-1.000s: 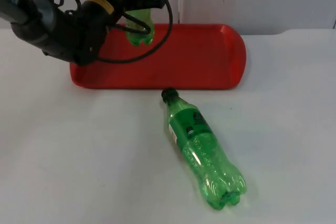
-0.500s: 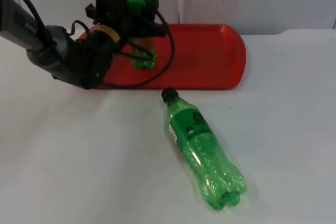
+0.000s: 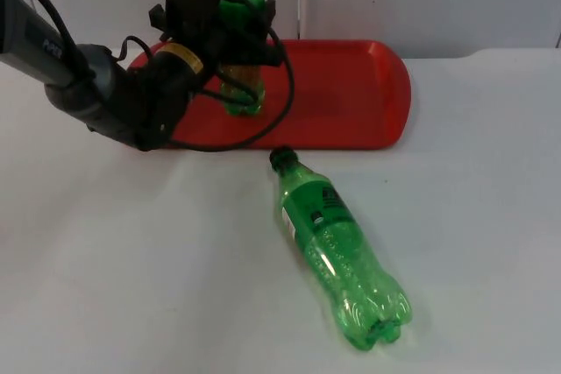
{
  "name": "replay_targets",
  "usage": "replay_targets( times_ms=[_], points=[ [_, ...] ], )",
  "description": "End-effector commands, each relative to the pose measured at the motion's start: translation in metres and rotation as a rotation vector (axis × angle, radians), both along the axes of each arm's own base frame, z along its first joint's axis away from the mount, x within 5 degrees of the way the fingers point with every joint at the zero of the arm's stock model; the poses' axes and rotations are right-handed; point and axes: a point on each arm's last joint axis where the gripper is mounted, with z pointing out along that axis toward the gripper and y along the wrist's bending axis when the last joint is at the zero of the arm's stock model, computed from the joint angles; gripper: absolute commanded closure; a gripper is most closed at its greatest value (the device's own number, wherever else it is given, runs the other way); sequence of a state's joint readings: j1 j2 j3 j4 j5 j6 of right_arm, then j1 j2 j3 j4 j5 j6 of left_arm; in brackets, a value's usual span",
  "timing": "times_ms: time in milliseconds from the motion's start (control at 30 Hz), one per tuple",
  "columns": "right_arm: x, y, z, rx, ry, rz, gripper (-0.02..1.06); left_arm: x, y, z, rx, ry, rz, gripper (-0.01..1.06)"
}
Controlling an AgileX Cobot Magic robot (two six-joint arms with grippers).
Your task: Place the bottle upright on the tray.
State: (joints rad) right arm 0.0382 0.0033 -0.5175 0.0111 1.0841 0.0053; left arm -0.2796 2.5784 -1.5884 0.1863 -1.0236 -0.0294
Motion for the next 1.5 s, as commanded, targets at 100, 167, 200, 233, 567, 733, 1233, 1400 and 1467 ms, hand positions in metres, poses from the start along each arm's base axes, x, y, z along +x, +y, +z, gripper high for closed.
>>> replay_targets(
  times_ms=[100, 167, 200, 233, 567, 733, 1233, 1400, 1467],
  points=[
    [0.0, 0.0, 0.0, 0.003, -0.006, -0.005, 0.2, 0.0, 0.0, 0.002, -0.025, -0.021, -0.011, 0.01],
    [0.0, 0.0, 0.0, 0.003, -0.006, -0.005, 0.2, 0.0, 0.0, 0.003, -0.027, -0.025, -0.012, 0.0],
    [0.0, 0.0, 0.0, 0.003, -0.006, -0.005, 0.2, 0.0, 0.0, 0.003, -0.027, -0.025, -0.012, 0.0],
    [0.0, 0.0, 0.0, 0.003, -0.006, -0.005, 0.2, 0.0, 0.0, 0.003, -0.027, -0.025, -0.012, 0.0],
    [0.0, 0.0, 0.0, 0.003, -0.006, -0.005, 0.2, 0.0, 0.0, 0.003, -0.025, -0.022, -0.011, 0.0],
    [0.0, 0.0, 0.0, 0.003, -0.006, -0.005, 0.2, -0.003, 0.0, 0.003, -0.017, -0.017, -0.017, 0.0],
    [0.0, 0.0, 0.0, 0.003, -0.006, -0.005, 0.2, -0.034, 0.009, 0.01, 0.009, 0.062, -0.011, 0.0],
    [0.0, 0.0, 0.0, 0.003, -0.006, -0.005, 0.2, -0.048, 0.018, 0.004, -0.001, 0.124, 0.041, 0.0],
    [0.0, 0.0, 0.0, 0.003, -0.006, -0.005, 0.2, -0.052, 0.022, 0.002, -0.011, 0.14, 0.062, 0.0]
  ],
)
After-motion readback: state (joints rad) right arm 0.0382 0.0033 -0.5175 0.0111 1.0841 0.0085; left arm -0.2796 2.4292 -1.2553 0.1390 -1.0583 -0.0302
